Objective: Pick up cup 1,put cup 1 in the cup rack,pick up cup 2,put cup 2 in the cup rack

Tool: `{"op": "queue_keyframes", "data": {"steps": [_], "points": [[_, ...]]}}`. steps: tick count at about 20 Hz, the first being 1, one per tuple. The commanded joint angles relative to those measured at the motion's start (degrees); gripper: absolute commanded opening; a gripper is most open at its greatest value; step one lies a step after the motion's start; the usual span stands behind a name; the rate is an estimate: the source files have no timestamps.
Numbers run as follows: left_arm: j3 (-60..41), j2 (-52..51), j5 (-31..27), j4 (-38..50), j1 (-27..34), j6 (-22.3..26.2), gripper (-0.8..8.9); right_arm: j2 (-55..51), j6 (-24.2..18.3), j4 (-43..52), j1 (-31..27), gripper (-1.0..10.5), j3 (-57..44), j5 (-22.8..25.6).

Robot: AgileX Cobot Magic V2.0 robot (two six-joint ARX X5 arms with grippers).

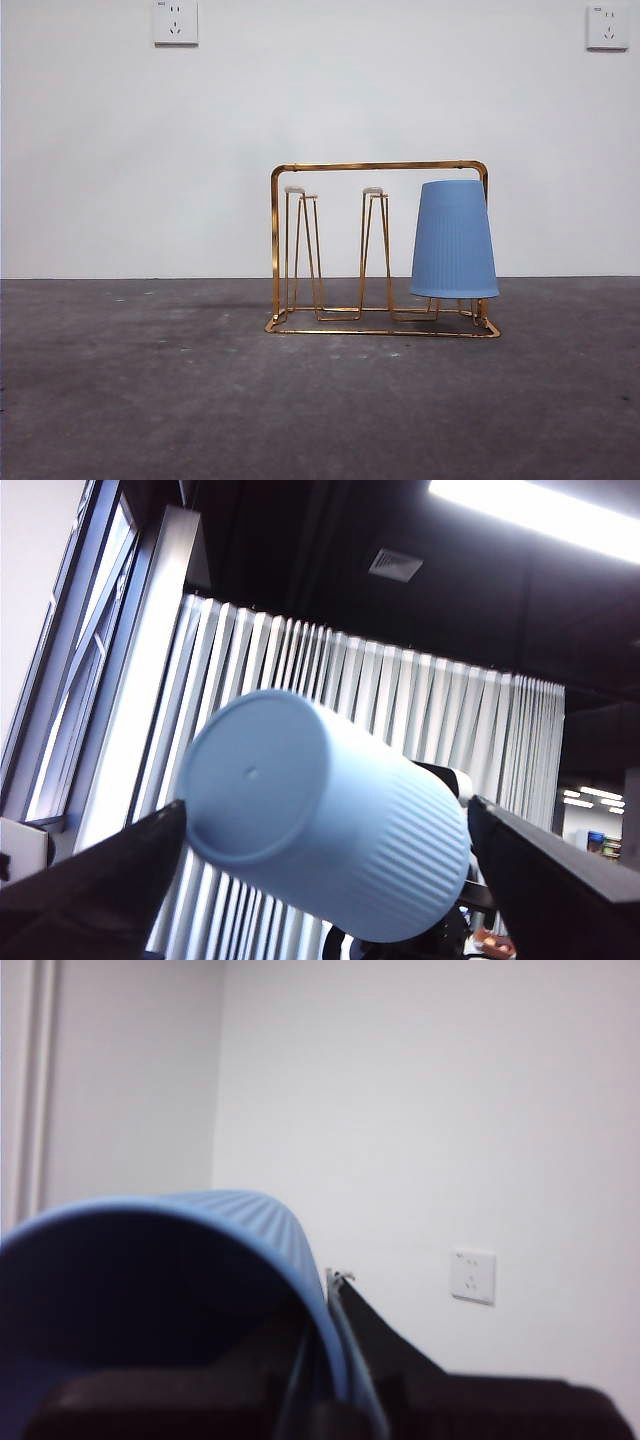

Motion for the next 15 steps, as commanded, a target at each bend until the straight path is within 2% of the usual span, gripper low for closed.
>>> {"op": "queue_keyframes", "data": {"steps": [1, 5, 11, 13, 15], "points": [[-0.35, 1.14, -0.87, 2.38, -0.63, -2.56, 4.75, 0.59, -0.22, 0.79, 0.15, -0.1, -0.17, -0.35], [-0.35, 1.95, -1.42, 4.22, -0.87, -3.54, 4.75, 1.86, -0.13, 2.56, 0.15, -0.1, -0.17, -2.51], [-0.35, 2.10, -2.84, 5.25, -0.87, -3.80, 4.62, 2.95, -0.02, 2.69, 0.15, -0.1, -0.17, -2.86], [-0.35, 2.10, -2.82, 5.40, -0.87, -3.91, 3.93, 3.26, -0.02, 2.89, 0.15, -0.1, -0.17, -2.89], [-0.35, 2.10, -2.99, 5.42, -0.85, -3.91, 2.36, 3.28, -0.02, 2.82, 0.15, -0.1, -0.17, -2.89]]}}
